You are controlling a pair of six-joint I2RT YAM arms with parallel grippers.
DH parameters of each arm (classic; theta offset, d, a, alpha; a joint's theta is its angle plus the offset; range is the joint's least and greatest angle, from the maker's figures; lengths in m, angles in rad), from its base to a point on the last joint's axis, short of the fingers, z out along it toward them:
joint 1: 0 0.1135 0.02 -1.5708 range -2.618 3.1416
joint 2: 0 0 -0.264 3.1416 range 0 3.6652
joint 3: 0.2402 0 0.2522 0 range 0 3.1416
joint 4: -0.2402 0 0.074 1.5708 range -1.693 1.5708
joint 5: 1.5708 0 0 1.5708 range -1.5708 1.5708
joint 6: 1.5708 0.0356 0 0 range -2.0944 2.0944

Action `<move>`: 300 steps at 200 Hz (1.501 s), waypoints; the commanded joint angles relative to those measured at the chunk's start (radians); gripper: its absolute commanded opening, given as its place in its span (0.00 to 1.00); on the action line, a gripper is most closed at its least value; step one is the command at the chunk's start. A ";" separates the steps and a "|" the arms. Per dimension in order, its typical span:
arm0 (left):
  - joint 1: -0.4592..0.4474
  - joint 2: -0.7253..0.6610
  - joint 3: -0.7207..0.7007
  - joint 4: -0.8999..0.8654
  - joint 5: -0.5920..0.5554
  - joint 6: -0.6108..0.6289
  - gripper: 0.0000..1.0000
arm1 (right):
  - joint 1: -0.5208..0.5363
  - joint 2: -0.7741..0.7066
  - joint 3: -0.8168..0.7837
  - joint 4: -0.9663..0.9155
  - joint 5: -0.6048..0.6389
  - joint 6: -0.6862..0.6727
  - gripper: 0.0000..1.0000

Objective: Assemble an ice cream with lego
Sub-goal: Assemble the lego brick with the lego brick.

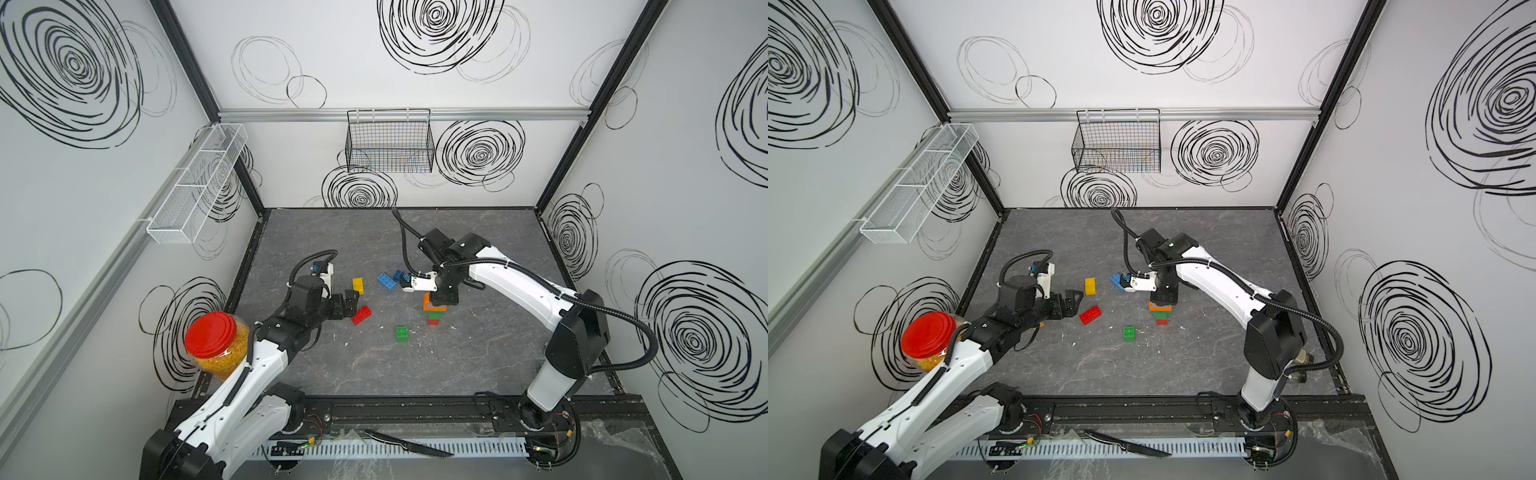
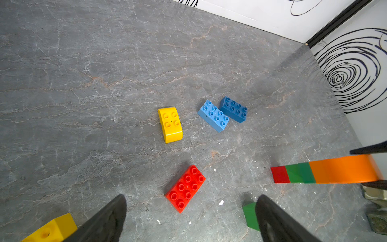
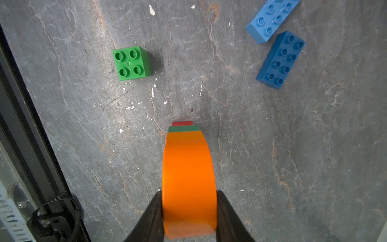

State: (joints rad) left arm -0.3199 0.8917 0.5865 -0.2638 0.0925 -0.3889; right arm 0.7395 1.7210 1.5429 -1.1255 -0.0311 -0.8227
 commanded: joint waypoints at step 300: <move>-0.004 -0.008 0.049 -0.033 -0.027 0.027 0.99 | 0.292 -0.490 -0.294 0.506 0.438 1.179 1.00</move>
State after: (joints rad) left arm -0.3199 0.8902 0.6022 -0.2920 0.0765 -0.3733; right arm 0.9665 1.2404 1.3090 -0.6971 0.2283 0.0380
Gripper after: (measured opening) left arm 0.991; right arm 0.999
